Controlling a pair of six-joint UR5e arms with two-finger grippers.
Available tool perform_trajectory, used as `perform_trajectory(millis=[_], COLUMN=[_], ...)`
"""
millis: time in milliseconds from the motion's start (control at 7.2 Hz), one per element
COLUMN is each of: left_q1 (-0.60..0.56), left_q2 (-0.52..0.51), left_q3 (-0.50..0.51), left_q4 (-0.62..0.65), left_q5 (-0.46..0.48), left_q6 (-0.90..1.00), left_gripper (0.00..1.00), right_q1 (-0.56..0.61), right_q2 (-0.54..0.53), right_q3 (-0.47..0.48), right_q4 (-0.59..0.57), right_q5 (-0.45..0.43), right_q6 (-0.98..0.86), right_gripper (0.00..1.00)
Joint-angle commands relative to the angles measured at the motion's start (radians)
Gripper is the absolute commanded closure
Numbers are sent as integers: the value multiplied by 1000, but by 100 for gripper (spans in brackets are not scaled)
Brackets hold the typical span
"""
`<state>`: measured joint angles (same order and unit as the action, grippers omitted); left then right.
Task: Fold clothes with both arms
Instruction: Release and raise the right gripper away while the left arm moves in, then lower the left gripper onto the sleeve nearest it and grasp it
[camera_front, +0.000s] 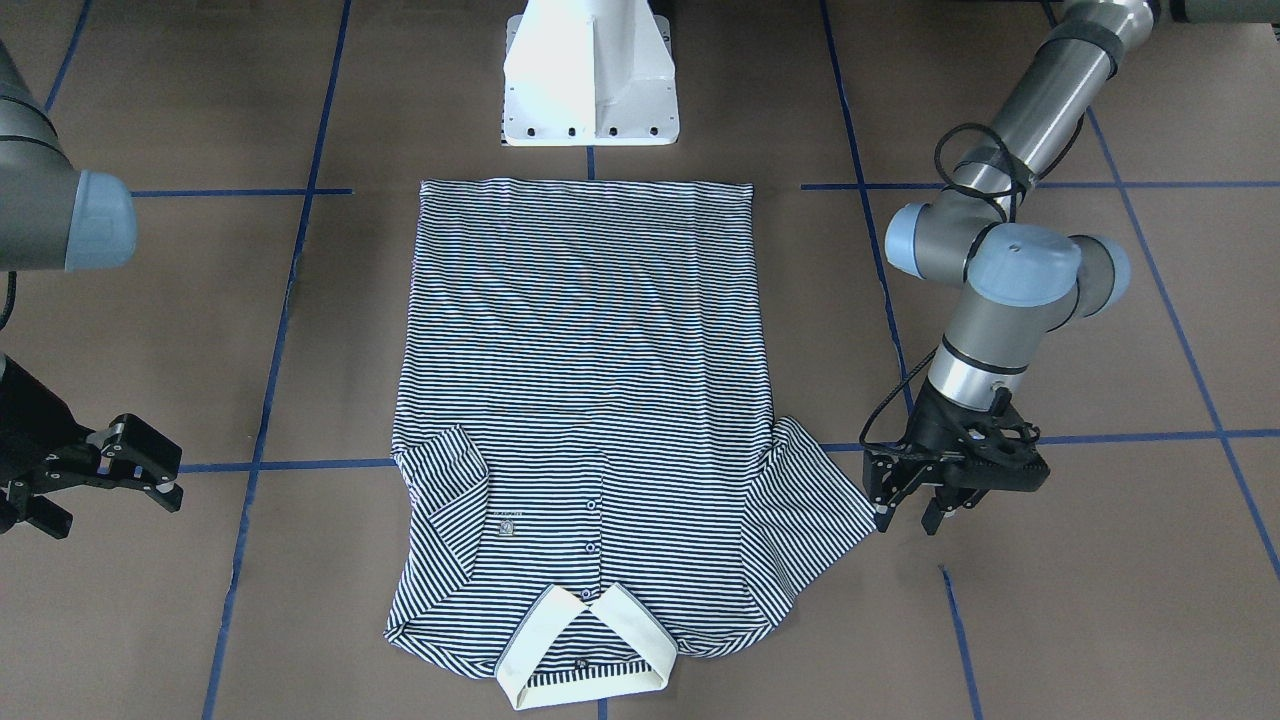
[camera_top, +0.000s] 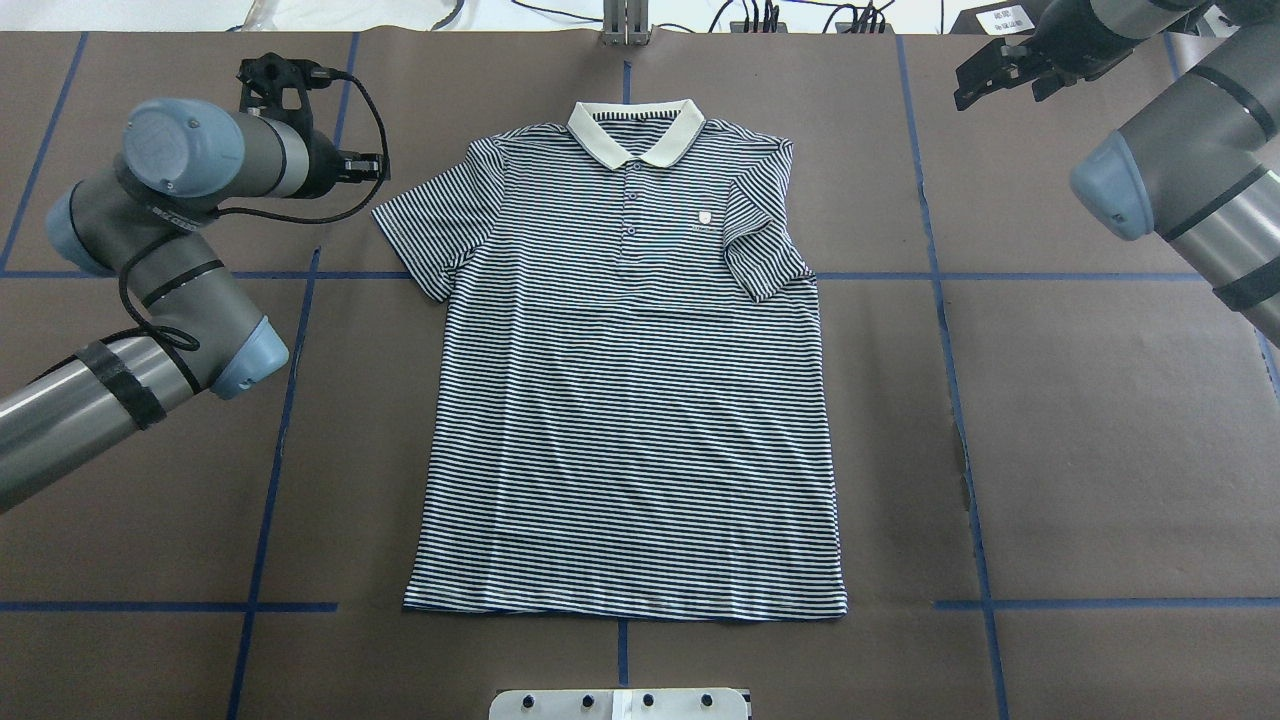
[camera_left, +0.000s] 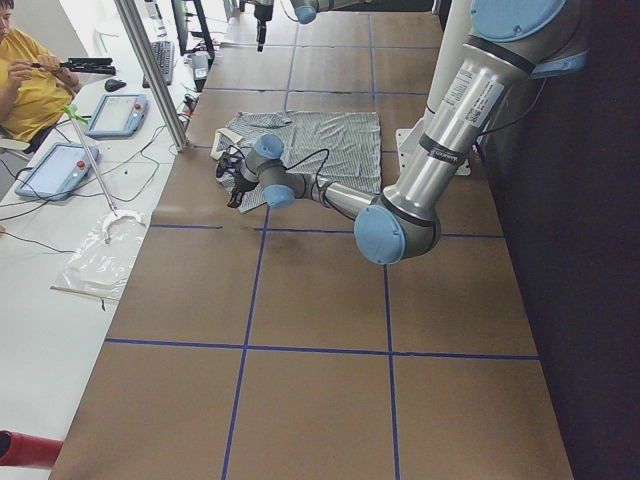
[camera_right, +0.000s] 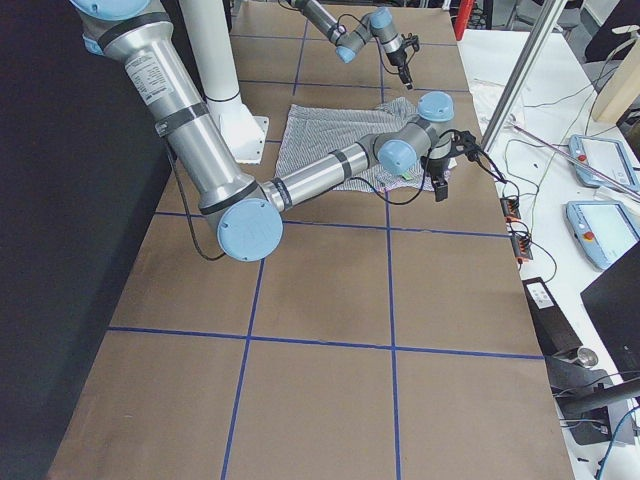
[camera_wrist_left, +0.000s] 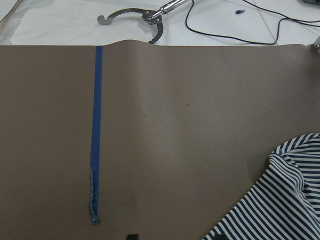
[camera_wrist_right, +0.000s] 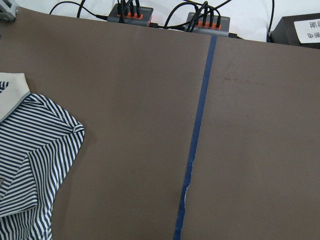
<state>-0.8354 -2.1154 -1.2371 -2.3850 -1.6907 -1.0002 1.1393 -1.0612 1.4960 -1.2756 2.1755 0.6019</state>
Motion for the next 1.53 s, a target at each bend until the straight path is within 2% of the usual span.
perform_trajectory(millis=[0,278,556,1251,1389], left_q1=[27,38,47,62,62], left_q2=[-8,-9,-9,-5,-5], left_q3=[31,39,39,48,48], left_q4=[-3,-3,-3,-5,-5], left_q5=[29,29,29,31,31], left_q6=[-18,-20,-21,-28,-28], left_gripper=[41,42,47,48,51], right_q1=[0,0,0,0,0], right_q2=[-13,-20,-22,-25,-25], right_q3=[12,15,15,15,15], right_q4=[1,1,1,1,1], right_q5=[0,-2,-3,-6,-6], right_q6=[1,1,1,3,3], right_gripper=[0,0,0,0,0])
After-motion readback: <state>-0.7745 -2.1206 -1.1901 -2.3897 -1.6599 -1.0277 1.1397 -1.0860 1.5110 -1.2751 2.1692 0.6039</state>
